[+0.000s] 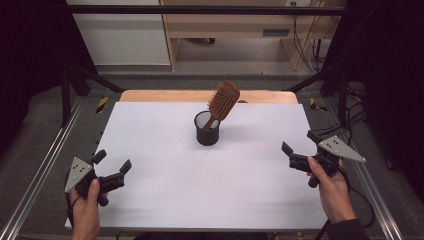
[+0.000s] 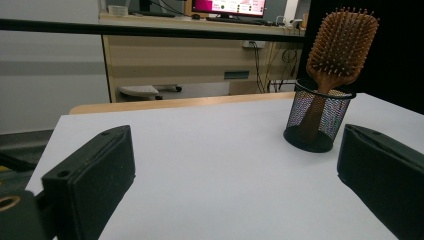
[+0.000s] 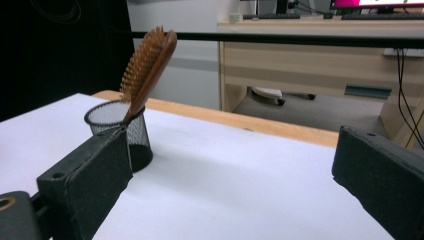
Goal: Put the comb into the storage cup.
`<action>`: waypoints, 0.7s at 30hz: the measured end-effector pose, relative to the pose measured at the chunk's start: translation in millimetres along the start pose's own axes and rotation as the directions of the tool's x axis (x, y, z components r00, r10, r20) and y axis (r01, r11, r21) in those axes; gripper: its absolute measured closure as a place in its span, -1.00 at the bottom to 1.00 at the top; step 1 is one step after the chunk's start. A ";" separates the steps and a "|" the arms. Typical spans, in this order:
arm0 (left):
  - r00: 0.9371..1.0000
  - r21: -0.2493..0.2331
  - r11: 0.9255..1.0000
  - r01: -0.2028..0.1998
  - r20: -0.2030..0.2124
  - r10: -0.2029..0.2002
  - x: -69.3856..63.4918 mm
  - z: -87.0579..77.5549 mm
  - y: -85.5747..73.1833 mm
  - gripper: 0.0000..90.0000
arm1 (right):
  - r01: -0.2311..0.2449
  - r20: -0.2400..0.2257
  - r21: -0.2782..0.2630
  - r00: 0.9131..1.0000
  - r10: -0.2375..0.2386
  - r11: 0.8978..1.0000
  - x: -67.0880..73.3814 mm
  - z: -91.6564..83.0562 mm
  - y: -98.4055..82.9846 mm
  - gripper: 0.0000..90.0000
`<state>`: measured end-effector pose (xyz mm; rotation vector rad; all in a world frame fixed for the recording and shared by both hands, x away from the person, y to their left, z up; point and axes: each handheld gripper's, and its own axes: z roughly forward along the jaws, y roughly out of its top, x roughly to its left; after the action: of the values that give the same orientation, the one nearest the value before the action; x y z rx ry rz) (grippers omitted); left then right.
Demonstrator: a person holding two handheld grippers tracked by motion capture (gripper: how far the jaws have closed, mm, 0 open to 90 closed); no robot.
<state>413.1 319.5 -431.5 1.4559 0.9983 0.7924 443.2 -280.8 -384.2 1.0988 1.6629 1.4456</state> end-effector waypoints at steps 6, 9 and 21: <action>1.000 -0.003 1.000 -0.008 0.007 0.008 -0.6 -1.4 -0.2 -0.95 | 0.003 -0.018 0.017 1.000 -0.002 1.000 3.4 -1.1 -21.0 -0.93; 1.000 -0.005 1.000 -0.006 0.008 0.006 -0.1 -1.7 -0.1 -0.95 | -0.007 -0.021 0.015 1.000 0.008 1.000 5.3 -2.1 -31.4 -0.93; 0.999 -0.015 0.999 -0.032 0.027 0.032 -6.5 -4.3 1.6 -0.95 | -0.006 -0.036 -0.001 0.999 0.006 1.000 14.0 -6.0 -56.4 -0.91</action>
<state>406.8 315.3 -429.0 1.4698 0.9489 0.7994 422.4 -272.5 -438.1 1.0836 1.6843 1.4780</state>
